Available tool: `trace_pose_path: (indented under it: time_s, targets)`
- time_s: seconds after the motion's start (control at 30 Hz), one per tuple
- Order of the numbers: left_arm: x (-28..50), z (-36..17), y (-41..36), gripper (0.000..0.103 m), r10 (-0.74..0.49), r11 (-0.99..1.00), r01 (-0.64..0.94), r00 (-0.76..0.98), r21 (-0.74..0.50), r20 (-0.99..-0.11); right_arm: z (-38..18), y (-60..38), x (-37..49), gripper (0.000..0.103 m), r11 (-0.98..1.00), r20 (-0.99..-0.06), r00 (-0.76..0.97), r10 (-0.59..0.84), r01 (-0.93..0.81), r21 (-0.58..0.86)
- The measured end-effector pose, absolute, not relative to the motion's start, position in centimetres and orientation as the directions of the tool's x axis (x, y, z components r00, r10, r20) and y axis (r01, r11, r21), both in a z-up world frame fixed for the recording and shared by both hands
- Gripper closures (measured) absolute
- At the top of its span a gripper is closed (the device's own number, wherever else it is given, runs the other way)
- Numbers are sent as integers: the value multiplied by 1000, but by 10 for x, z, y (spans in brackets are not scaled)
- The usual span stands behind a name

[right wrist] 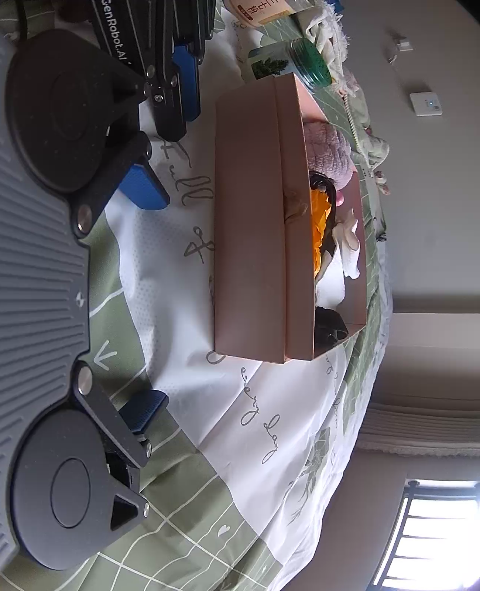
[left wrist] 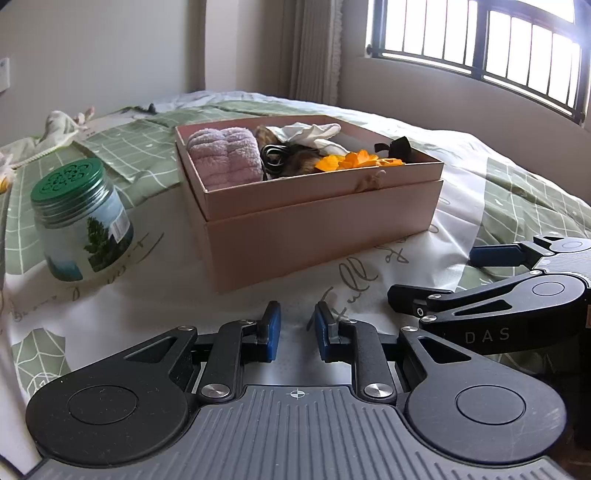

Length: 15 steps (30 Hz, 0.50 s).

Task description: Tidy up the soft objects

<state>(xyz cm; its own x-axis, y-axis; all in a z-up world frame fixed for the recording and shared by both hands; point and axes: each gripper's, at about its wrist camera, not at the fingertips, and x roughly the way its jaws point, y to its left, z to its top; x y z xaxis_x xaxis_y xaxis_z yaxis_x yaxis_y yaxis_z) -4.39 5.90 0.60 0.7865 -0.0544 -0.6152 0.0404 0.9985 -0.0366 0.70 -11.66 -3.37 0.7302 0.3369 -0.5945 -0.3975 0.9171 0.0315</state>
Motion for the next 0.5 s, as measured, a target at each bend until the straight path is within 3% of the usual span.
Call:
trace_pose_path:
  time_s: [0.5]
  targets:
    - [-44, 6, 59, 80, -54, 999, 42, 786, -34, -615, -34, -118, 7, 0, 917, -594, 730, 338, -398, 32]
